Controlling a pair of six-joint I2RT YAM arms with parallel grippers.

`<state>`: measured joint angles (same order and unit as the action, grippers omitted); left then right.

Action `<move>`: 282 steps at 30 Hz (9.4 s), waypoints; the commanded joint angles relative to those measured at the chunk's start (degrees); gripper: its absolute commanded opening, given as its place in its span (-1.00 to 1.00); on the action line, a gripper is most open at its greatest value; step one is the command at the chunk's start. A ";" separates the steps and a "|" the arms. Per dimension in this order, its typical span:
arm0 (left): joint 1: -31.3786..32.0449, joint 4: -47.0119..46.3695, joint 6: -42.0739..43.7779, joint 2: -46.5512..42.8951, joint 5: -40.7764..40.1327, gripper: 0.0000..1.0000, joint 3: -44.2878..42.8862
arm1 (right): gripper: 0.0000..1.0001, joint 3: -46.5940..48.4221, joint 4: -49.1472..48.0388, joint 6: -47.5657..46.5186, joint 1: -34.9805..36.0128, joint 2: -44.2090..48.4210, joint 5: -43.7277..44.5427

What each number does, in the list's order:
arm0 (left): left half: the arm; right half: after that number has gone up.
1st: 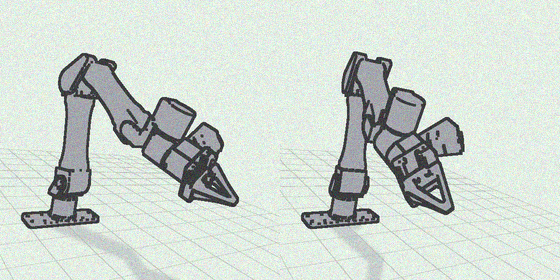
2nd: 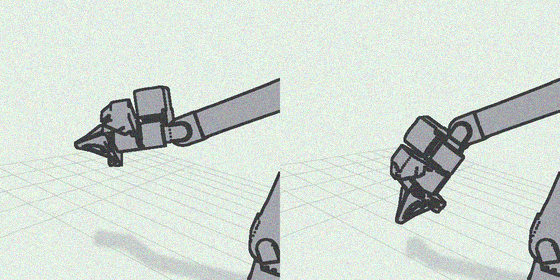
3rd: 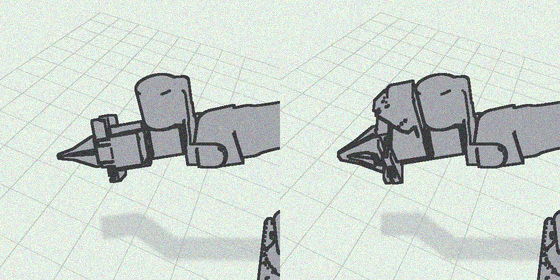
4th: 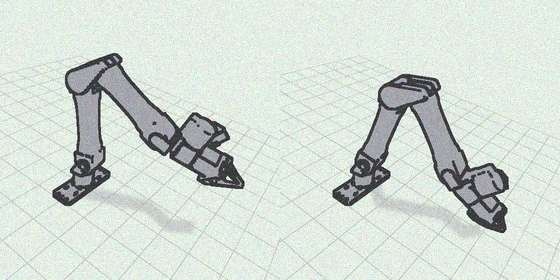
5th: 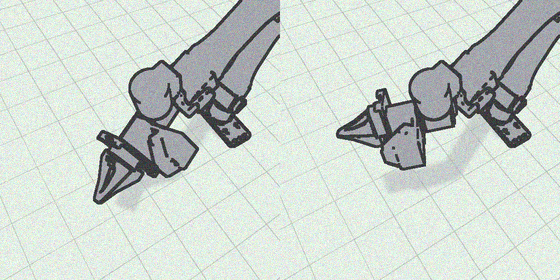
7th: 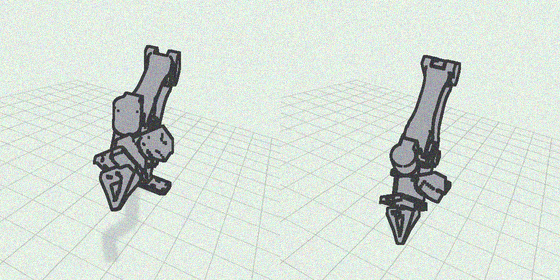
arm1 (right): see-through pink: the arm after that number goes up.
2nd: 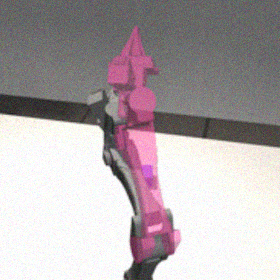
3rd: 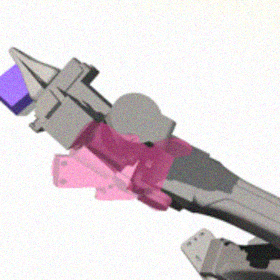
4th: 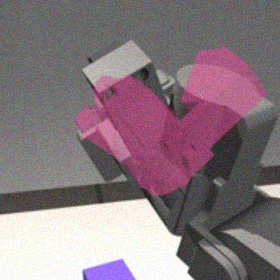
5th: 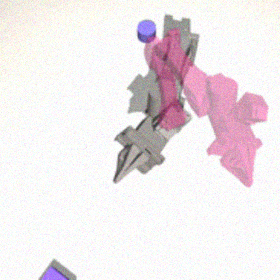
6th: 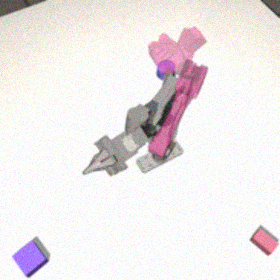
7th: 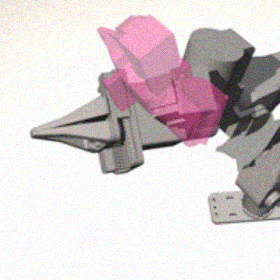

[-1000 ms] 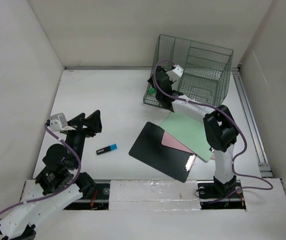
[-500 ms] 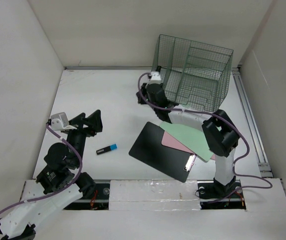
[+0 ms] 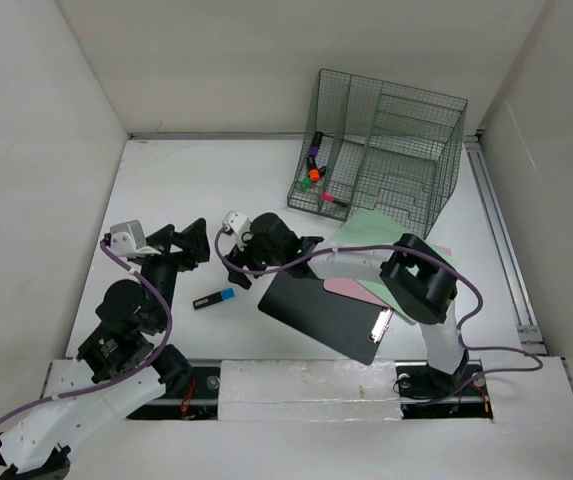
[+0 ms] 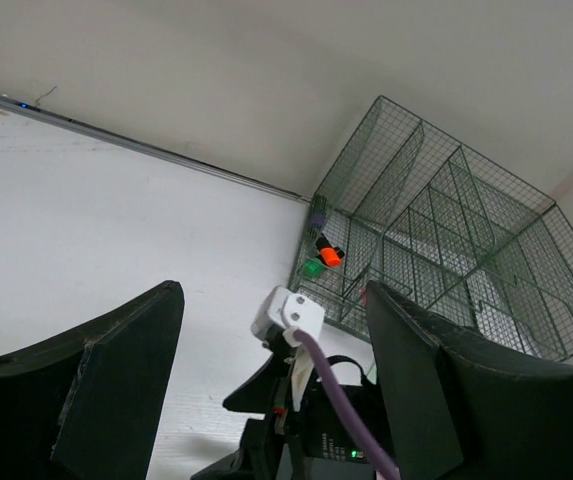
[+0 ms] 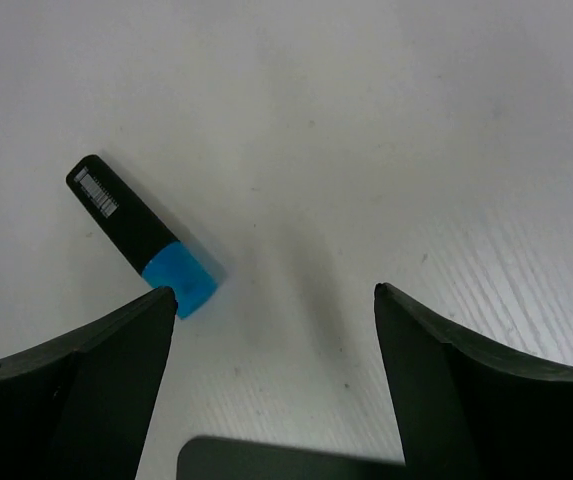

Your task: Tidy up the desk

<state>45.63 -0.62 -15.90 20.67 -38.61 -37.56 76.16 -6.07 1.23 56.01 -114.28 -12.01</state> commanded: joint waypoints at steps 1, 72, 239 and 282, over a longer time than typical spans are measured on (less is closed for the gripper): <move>-0.10 -2.10 0.70 0.60 -1.11 0.39 -0.93 | 0.72 5.57 3.78 -6.42 2.25 -2.79 -1.09; -0.10 -2.19 0.87 -0.98 5.21 0.37 -0.94 | -0.78 23.16 -5.80 34.36 -23.31 -7.36 46.38; 26.62 -16.95 -0.89 64.68 27.33 -0.76 -13.09 | 0.51 -35.81 40.43 35.24 -29.38 77.45 26.43; 30.49 -19.77 14.76 96.76 27.55 -0.73 -28.53 | 0.43 -35.91 30.24 30.84 -29.38 79.73 27.22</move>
<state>75.61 -23.64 -1.98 115.57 -7.01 -66.63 40.45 27.75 32.77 26.02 -35.73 14.59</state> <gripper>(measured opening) 0.251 0.711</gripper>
